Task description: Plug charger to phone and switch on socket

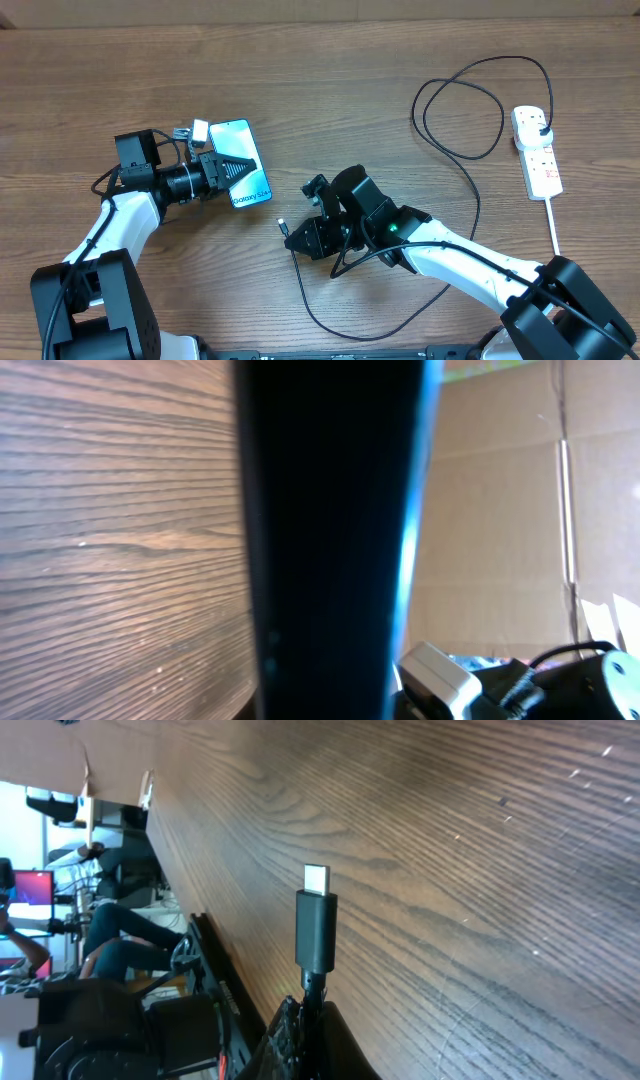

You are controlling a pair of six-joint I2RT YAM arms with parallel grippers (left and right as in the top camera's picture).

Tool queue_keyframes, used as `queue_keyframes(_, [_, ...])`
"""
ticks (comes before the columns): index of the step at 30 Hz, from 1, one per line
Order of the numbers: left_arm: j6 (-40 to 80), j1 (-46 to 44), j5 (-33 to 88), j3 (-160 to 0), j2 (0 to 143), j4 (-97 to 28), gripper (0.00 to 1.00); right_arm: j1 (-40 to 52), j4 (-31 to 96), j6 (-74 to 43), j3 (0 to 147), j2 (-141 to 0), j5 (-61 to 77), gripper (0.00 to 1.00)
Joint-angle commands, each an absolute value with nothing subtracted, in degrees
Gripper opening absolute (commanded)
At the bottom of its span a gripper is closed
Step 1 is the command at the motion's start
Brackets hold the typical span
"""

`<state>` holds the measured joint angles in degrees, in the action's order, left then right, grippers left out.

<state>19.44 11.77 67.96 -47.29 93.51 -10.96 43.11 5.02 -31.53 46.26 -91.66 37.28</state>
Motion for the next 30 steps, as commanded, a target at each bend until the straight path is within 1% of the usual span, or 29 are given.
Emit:
queue_keyframes(1, [17.7, 11.9, 73.5, -47.5, 92.2, -10.3, 0.04, 43.2, 4.7, -31.4, 46.0, -90.1, 38.9, 0.04])
queue_keyframes(30, [17.1, 11.9, 73.5, -47.5, 92.2, -10.2, 0.04, 43.2, 5.2, -31.5, 46.0, -90.1, 38.6, 0.04])
